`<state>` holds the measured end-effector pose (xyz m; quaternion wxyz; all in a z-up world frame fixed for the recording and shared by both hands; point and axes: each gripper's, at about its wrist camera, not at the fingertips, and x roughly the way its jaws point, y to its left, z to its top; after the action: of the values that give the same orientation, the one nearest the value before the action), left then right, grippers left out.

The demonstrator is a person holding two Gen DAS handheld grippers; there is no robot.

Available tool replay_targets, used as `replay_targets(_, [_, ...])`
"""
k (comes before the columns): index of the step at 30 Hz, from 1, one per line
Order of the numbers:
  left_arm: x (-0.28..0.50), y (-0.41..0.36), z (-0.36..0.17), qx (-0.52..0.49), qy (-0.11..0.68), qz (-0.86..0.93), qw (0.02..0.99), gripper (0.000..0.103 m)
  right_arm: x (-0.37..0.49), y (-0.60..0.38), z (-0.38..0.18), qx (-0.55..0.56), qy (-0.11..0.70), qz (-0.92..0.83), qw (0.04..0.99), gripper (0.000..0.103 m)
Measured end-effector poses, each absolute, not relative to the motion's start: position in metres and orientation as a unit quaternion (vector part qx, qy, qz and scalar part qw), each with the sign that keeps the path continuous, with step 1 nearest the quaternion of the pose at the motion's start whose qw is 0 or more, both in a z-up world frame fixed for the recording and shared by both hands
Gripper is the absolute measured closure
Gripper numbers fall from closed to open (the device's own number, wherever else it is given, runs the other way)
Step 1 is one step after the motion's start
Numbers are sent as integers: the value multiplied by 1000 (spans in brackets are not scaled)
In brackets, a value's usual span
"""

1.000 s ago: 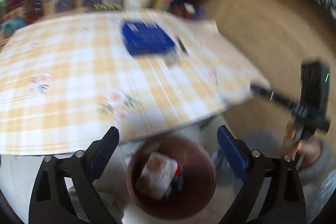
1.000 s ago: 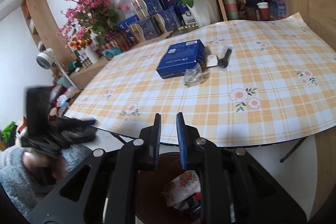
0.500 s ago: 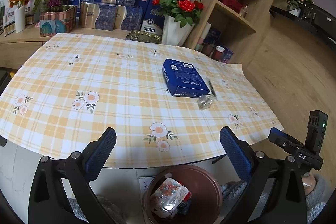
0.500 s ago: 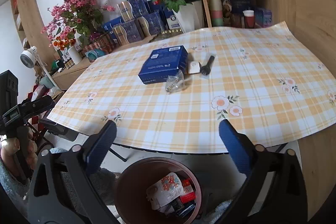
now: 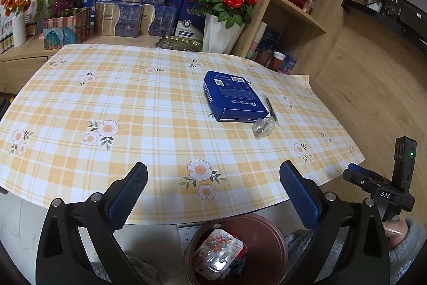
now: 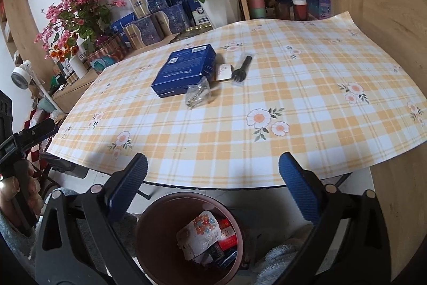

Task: Collect trash
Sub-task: 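Move both grippers back over the table toward the clear plastic bag, then grasp the clear plastic bag with the right gripper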

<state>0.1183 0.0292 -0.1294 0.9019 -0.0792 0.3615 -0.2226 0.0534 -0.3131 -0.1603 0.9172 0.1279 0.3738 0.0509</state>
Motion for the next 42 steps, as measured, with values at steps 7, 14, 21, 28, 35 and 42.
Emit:
replay_targets(7, [125, 30, -142, -84, 375, -217, 897, 6, 61, -321, -173, 137, 384, 43, 912, 6])
replay_targets(14, [136, 32, -153, -93, 382, -211, 895, 6, 75, -324, -187, 138, 398, 42, 906, 6])
replay_targets(21, [150, 35, -164, -102, 385, -206, 894, 6, 97, -323, -197, 129, 413, 46, 900, 6])
replay_targets(28, [163, 35, -166, -96, 381, -204, 897, 6, 130, -316, -201, 109, 428, 58, 895, 6])
replay_targets(35, [171, 38, -168, -91, 377, -198, 900, 6, 156, -308, -202, 85, 431, 66, 896, 6])
replay_targets(42, [173, 43, -174, -88, 381, -191, 901, 6, 182, -303, -197, 56, 427, 80, 899, 6])
